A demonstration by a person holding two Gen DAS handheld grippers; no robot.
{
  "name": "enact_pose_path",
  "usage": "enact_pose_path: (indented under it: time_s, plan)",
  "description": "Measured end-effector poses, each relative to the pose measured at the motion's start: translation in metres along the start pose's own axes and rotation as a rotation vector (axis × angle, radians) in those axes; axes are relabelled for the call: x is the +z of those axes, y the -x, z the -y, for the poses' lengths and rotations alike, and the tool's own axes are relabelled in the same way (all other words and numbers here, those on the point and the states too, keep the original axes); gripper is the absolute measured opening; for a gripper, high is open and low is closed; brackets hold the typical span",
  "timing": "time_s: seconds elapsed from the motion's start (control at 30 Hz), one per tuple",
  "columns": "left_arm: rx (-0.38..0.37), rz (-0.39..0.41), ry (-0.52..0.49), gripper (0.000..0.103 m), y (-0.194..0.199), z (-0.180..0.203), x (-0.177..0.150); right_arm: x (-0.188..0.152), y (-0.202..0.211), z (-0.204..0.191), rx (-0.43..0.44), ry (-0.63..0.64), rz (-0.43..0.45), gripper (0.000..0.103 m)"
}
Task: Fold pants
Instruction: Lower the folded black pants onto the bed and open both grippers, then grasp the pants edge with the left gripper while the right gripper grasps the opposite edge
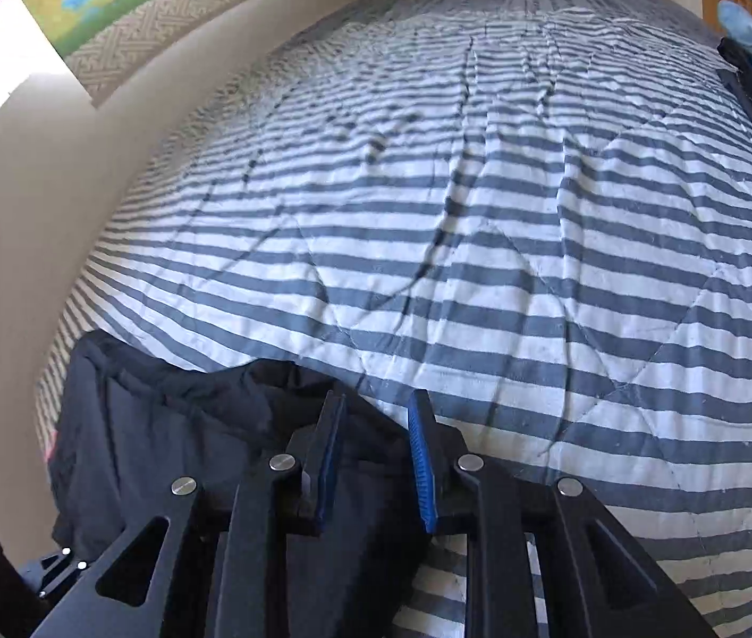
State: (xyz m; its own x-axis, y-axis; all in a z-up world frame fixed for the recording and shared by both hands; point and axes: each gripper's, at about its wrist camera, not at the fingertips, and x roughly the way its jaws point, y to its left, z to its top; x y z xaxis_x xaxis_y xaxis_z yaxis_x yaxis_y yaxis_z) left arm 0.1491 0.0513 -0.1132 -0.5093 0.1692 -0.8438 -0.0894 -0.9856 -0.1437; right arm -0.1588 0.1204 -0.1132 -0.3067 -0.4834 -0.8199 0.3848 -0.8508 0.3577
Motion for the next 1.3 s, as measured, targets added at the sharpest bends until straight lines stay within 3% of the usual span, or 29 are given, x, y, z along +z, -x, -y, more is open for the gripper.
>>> enact_pose_path:
  time_s: [0.1, 0.23, 0.3, 0.37, 0.43, 0.5, 0.67, 0.7, 0.93, 1.0, 1.07, 1.13, 1.17, 1.2, 1.3]
  plan:
    - [0.006, 0.002, -0.004, 0.04, -0.002, 0.006, 0.002, -0.014, 0.024, -0.008, 0.075, 0.051, 0.031, 0.021]
    - [0.013, 0.022, 0.002, 0.036, -0.001, 0.001, 0.009, -0.045, 0.017, -0.031, 0.133, 0.163, -0.063, 0.021]
    - [-0.034, 0.07, -0.025, 0.036, 0.014, 0.02, 0.015, -0.057, 0.009, -0.027, 0.098, 0.178, -0.094, 0.021]
    - [-0.097, 0.116, -0.086, 0.036, 0.026, 0.046, 0.023, -0.061, 0.016, -0.017, 0.13, 0.136, -0.071, 0.021]
    - [-0.187, 0.121, -0.143, 0.036, 0.025, 0.074, 0.03, -0.059, 0.025, -0.008, 0.188, 0.075, -0.053, 0.021]
    - [-0.254, 0.095, -0.17, 0.028, 0.014, 0.099, 0.034, -0.058, 0.028, -0.007, 0.202, 0.068, -0.058, 0.02]
    - [-0.267, -0.057, -0.202, 0.022, -0.037, 0.128, 0.019, -0.057, 0.0, 0.001, 0.169, 0.064, -0.126, 0.006]
    - [-0.253, -0.018, -0.226, 0.022, -0.035, 0.131, 0.013, -0.055, -0.006, 0.006, 0.166, 0.048, -0.129, 0.0]
    - [-0.211, -0.026, -0.315, 0.023, -0.029, 0.149, 0.007, -0.027, 0.008, 0.038, 0.183, -0.087, -0.022, 0.003]
    - [-0.209, -0.026, -0.307, 0.03, -0.03, 0.148, 0.005, -0.031, 0.019, 0.032, 0.207, -0.06, -0.012, 0.005]
    - [-0.182, -0.018, -0.309, 0.036, -0.026, 0.153, 0.004, -0.038, 0.023, 0.025, 0.162, -0.026, -0.022, 0.005]
    - [-0.165, -0.004, -0.314, 0.053, -0.016, 0.157, 0.002, -0.046, 0.025, 0.03, 0.112, -0.045, -0.041, 0.012]
    - [-0.151, 0.007, -0.313, 0.067, -0.012, 0.16, 0.001, -0.05, 0.024, 0.036, 0.118, -0.074, -0.05, 0.016]
    - [-0.136, 0.021, -0.315, 0.072, -0.01, 0.161, -0.001, -0.054, 0.025, 0.042, 0.145, -0.105, -0.057, 0.022]
    - [-0.1, 0.034, -0.335, 0.072, -0.009, 0.166, -0.003, -0.069, 0.015, 0.055, 0.246, -0.171, -0.119, 0.028]
